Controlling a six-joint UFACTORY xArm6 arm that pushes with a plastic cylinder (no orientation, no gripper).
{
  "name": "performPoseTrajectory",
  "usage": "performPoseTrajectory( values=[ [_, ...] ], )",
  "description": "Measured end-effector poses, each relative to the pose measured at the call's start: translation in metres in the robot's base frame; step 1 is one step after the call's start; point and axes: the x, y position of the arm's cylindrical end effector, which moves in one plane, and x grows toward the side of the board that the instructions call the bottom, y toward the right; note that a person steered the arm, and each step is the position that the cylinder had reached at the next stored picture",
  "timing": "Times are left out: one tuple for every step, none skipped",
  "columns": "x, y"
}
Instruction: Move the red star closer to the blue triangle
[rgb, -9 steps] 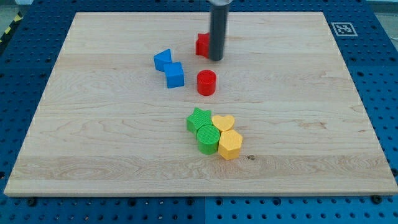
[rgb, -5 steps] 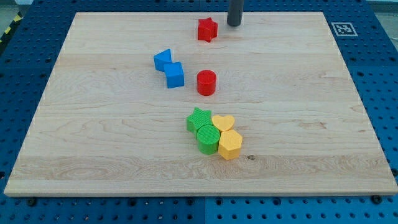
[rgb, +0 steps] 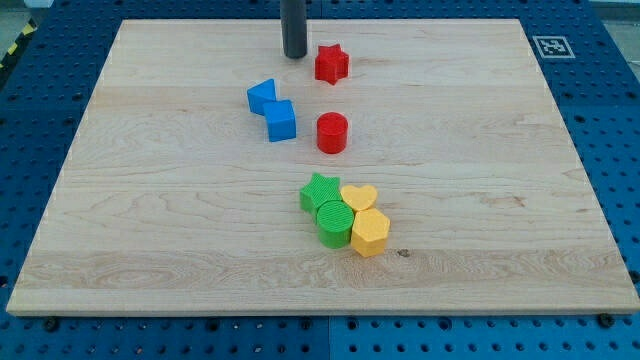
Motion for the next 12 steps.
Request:
performPoseTrajectory(
  values=[
    [-0.02, 0.054],
    [0.017, 0.082],
    [0.079, 0.039],
    [0.098, 0.011],
    [0.083, 0.013],
    [0.041, 0.019],
    [0.014, 0.007],
    [0.024, -0.049],
    [0.064, -0.082],
    [0.085, -0.065],
    [0.088, -0.057],
    [0.07, -0.08]
  ],
)
